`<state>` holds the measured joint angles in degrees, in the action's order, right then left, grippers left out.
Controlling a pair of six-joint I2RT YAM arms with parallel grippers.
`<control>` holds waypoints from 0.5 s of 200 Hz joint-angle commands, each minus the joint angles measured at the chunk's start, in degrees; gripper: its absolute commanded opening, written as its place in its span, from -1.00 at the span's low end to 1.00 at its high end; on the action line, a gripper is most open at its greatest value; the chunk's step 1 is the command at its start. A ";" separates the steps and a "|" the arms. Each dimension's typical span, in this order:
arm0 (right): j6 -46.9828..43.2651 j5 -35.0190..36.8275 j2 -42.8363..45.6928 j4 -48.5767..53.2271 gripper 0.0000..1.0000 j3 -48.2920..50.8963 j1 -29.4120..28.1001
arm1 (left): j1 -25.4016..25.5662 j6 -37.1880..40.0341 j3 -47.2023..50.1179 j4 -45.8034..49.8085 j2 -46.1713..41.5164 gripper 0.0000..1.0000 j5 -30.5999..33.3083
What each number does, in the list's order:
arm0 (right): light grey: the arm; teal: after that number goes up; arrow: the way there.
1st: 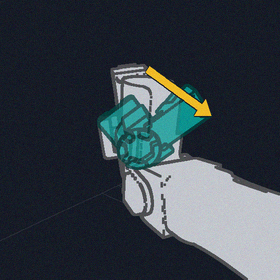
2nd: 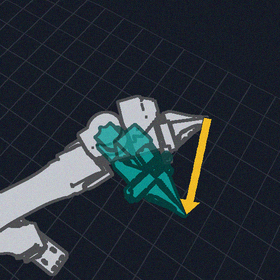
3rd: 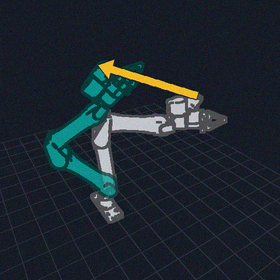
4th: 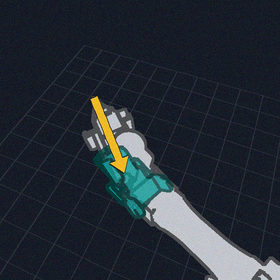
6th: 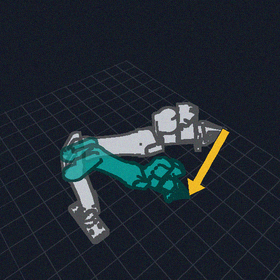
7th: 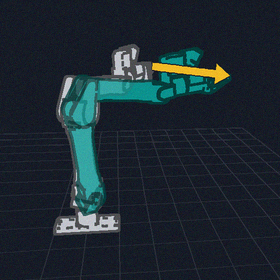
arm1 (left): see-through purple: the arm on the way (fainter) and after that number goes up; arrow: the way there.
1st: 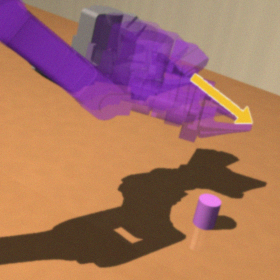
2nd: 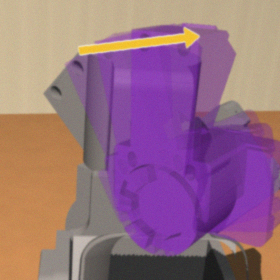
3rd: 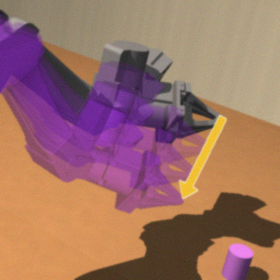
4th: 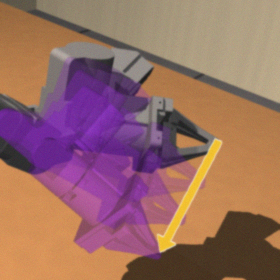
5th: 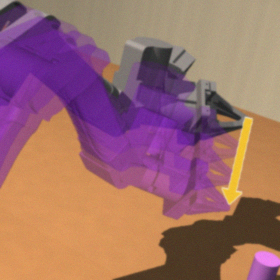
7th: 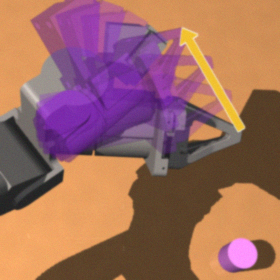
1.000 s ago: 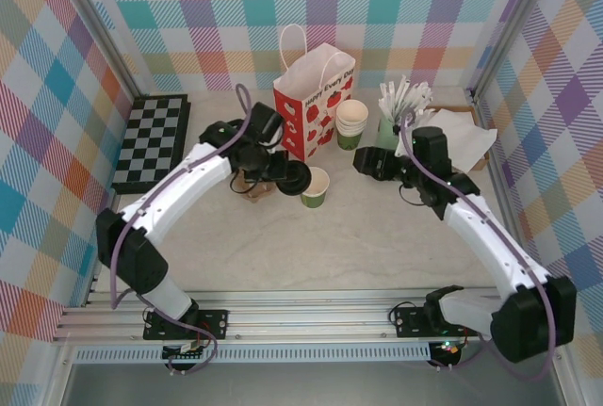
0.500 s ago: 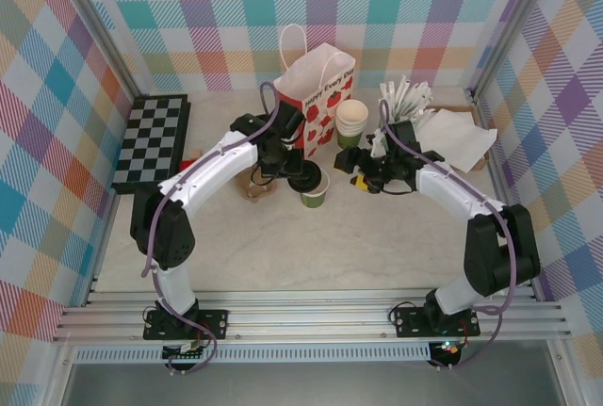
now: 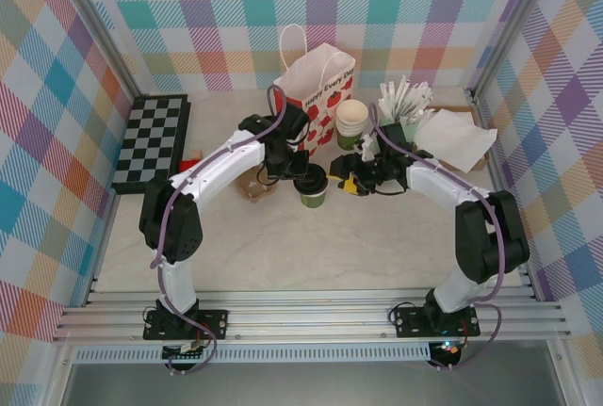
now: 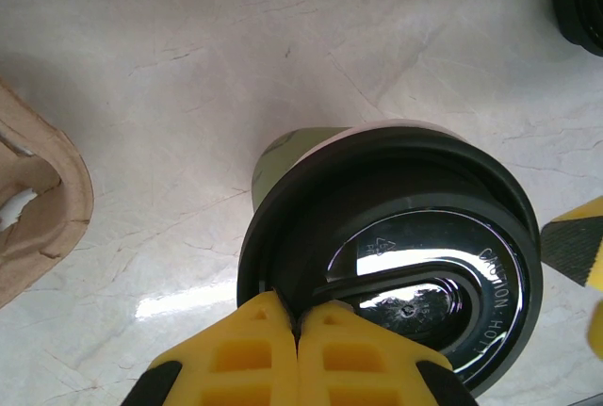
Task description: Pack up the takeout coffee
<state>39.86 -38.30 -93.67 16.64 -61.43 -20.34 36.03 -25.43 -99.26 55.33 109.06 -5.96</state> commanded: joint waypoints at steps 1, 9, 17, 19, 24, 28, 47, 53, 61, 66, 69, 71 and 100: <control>-0.23 -1.95 -1.23 -1.51 0.16 -1.41 -0.66 | 0.97 1.12 -1.72 -0.05 0.78 -1.00 -0.99; -0.21 -2.03 -1.49 -1.82 0.10 -1.37 -0.71 | 0.97 1.15 -1.90 0.04 0.97 -1.00 -1.12; -0.05 -2.12 -1.63 -2.04 0.07 -1.33 -0.83 | 0.97 1.17 -2.02 0.14 1.15 -1.00 -1.09; -0.04 -2.10 -1.68 -2.10 0.07 -1.33 -0.84 | 0.97 1.22 -1.99 0.22 1.11 -1.00 -1.10; 0.00 -2.12 -1.76 -2.09 0.05 -1.32 -0.78 | 1.05 1.17 -2.06 0.29 1.20 -1.00 -1.08; 0.06 -2.13 -1.78 -2.16 0.04 -1.32 -0.88 | 1.06 1.26 -2.05 0.30 1.24 -1.00 -1.08; -0.04 -2.12 -2.21 -2.05 0.00 -1.24 -0.89 | 1.23 1.40 -2.06 0.47 1.55 -1.00 -1.01; -0.13 -2.08 -2.43 -1.96 -0.02 -1.24 -0.98 | 1.32 1.36 -2.07 0.53 1.65 -1.00 -1.07; -0.04 -2.13 -2.57 -1.90 -0.03 -1.15 -1.02 | 1.39 1.47 -2.12 0.50 1.86 -1.00 -1.10; -0.09 -2.11 -2.73 -1.93 -0.04 -1.07 -1.10 | 1.48 1.46 -2.16 0.55 2.02 -1.00 -1.13; -0.05 -2.08 -2.83 -1.81 -0.05 -1.06 -1.11 | 1.55 1.48 -2.21 0.57 2.14 -1.00 -1.14; -0.04 -2.07 -2.95 -1.82 -0.05 -1.06 -1.11 | 1.58 1.51 -2.24 0.63 2.19 -1.00 -1.16; 0.22 -0.97 -3.86 -1.26 -0.14 -0.89 -1.33 | 1.85 1.79 -2.77 1.48 3.04 -1.00 -0.05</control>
<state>39.92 -38.89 -96.18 15.53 -61.47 -21.06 36.53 -24.73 -100.12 55.55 110.93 -6.28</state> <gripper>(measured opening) 0.447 0.034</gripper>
